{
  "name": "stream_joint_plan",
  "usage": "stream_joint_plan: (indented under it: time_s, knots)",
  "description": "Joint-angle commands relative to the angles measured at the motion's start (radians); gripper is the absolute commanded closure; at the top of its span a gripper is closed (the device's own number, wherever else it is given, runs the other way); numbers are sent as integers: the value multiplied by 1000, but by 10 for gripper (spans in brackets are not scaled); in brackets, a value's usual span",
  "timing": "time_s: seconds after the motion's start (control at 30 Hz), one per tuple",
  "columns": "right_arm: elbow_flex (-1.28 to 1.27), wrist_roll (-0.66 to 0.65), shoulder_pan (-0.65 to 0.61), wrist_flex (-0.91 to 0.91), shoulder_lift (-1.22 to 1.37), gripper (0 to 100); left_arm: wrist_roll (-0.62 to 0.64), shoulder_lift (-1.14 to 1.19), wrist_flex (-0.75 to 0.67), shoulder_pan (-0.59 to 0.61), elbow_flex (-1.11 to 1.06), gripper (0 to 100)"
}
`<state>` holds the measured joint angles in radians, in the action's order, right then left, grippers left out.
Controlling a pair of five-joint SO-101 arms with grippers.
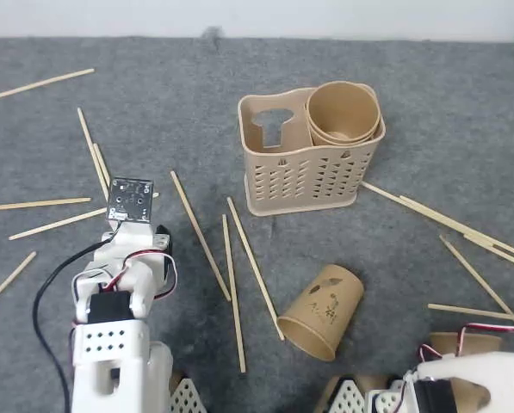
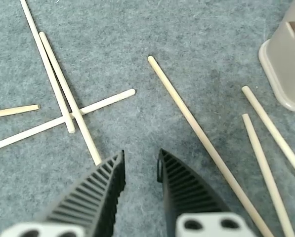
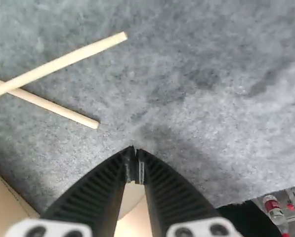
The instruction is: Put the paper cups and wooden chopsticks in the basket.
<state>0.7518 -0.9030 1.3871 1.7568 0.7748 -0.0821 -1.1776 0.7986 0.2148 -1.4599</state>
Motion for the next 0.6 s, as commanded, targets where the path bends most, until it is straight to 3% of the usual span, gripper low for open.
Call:
stream_joint_plan:
  time_s: [0.0, 0.57]
  knots:
    - [54, -9, -2, 33, -24, 991, -8, -15, -25, -5, 5, 896]
    - [51, -5, -53, 33, -25, 991, -8, -17, -25, -3, 4, 896]
